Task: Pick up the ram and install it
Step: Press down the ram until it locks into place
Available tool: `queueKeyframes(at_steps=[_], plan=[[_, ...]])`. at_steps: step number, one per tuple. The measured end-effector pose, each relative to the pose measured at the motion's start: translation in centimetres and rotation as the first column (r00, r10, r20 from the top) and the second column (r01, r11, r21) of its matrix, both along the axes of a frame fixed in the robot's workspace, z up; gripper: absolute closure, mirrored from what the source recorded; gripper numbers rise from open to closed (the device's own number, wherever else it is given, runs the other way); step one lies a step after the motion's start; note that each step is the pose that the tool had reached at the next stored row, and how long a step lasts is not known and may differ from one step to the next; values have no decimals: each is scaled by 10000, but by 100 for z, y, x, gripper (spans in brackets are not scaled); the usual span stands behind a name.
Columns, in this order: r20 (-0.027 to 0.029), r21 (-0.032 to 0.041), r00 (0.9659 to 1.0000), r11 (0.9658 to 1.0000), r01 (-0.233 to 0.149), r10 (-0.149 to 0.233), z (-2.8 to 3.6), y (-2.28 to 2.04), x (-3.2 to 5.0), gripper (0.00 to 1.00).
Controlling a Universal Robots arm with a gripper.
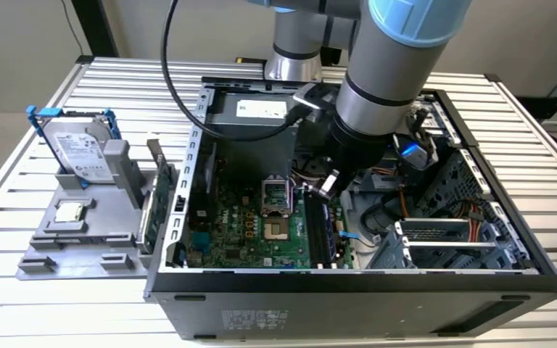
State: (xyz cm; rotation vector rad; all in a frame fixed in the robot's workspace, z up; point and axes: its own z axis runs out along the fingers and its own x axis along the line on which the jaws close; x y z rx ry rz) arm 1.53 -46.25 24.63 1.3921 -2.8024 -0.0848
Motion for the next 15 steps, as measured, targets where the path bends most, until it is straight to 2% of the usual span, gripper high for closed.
queueKeyframes(at_steps=[3,7,11,15], plan=[[41,-1,9985,9985,-546,546,0,0,0,100],[88,-6,9921,9921,-1255,1255,0,0,0,100],[138,-14,9801,9802,-1982,1982,0,0,0,100],[153,-18,9630,9631,-2690,2690,0,0,-1,100]])
